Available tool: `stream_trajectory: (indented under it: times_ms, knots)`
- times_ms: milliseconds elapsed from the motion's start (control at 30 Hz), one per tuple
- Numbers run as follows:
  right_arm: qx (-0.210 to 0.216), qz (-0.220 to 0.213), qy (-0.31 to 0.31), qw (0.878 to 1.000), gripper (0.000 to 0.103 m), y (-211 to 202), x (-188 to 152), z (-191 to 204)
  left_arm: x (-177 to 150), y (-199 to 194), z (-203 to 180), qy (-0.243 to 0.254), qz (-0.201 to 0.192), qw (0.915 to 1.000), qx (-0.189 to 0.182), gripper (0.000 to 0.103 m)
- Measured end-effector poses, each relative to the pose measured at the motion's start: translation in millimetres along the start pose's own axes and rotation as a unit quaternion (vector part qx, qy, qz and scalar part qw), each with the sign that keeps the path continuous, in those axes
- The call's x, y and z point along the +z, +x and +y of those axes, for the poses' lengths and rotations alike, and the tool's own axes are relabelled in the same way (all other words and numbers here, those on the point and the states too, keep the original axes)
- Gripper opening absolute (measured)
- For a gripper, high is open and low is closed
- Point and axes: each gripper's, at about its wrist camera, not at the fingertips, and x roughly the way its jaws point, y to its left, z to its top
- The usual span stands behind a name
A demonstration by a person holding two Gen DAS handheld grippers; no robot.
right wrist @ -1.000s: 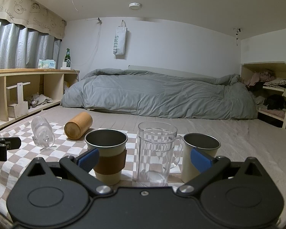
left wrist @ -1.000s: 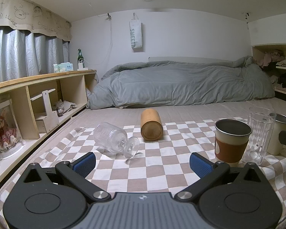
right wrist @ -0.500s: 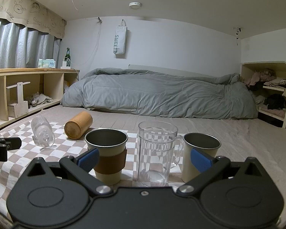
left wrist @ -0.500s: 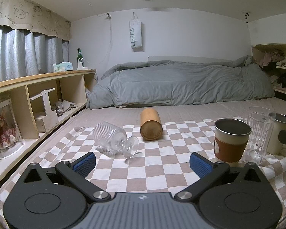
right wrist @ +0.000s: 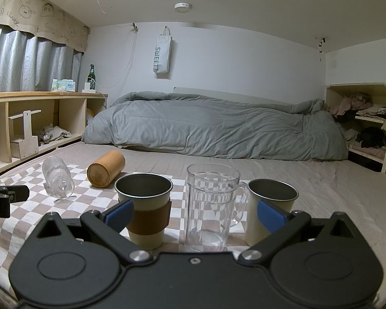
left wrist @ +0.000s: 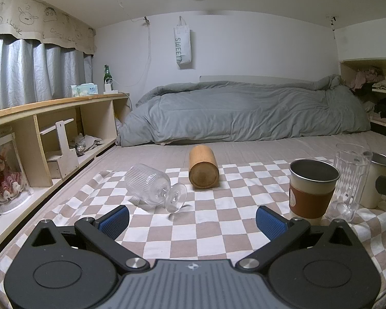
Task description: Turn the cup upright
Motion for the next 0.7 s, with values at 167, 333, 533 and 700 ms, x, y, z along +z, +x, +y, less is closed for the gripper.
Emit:
stream_trajectory:
  times_ms: [167,333,533,700]
  knots:
    - [0.001,0.0,0.0,1.0,0.103,0.0,0.1,0.0,0.2,0.0,-0.1,0.0,0.0,1.0,0.0,0.103]
    - [0.001,0.0,-0.002,1.0,0.103,-0.3,0.2,-0.2,-0.6,1.0,-0.7,-0.001,0.001,1.0,0.0,0.103]
    - [0.002,0.0,-0.002,1.0,0.103,-0.5,0.4,0.0,-1.7,1.8,-1.9,0.0,0.001,1.0,-0.001,0.103]
    - [0.001,0.0,-0.002,1.0,0.103,-0.6,0.5,0.3,-2.4,2.4,-2.6,0.0,0.001,1.0,-0.002,0.103]
